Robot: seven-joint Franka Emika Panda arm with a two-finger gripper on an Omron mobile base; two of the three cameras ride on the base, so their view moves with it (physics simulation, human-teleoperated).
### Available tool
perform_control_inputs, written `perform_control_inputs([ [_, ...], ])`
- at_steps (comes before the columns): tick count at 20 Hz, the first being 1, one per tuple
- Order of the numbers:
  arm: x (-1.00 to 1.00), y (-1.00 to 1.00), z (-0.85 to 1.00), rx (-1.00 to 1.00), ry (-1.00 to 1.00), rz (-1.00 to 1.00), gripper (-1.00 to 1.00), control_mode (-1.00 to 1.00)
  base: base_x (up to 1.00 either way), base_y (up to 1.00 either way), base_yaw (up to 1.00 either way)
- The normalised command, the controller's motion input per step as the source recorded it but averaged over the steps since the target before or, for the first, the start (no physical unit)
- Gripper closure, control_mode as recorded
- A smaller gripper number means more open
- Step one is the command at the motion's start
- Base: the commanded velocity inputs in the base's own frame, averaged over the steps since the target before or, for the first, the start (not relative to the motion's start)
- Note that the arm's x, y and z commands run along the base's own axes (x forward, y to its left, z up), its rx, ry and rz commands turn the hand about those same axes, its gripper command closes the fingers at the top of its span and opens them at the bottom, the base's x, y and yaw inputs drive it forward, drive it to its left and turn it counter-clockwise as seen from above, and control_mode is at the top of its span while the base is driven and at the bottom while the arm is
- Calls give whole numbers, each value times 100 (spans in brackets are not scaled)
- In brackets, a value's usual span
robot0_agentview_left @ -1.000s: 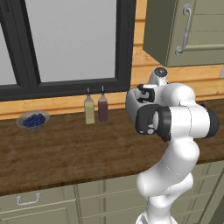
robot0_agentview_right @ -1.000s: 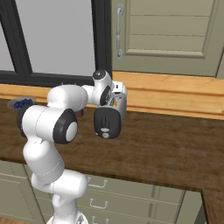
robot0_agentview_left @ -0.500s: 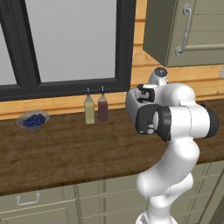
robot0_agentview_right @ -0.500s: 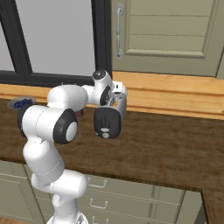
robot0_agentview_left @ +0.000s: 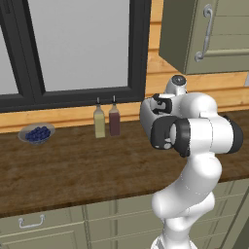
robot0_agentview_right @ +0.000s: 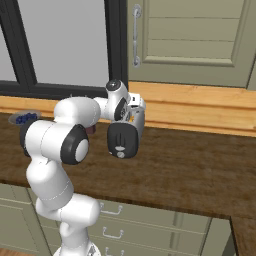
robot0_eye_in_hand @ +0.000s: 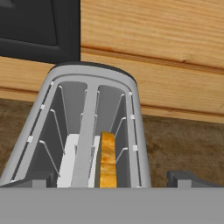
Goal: Start the toaster. Once the lever pops up, take the bread to the plate on the dining counter.
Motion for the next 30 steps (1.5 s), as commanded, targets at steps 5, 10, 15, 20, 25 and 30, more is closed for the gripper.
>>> perform_control_inputs([
  [5, 0, 0, 0, 0, 0, 0, -100, -100, 0, 0, 0],
  [10, 0, 0, 0, 0, 0, 0, -100, -100, 0, 0, 0],
  [15, 0, 0, 0, 0, 0, 0, -100, -100, 0, 0, 0],
  [20, 0, 0, 0, 0, 0, 0, -100, -100, 0, 0, 0],
  [25, 0, 0, 0, 0, 0, 0, -100, -100, 0, 0, 0],
  [30, 0, 0, 0, 0, 0, 0, -100, -100, 0, 0, 0],
])
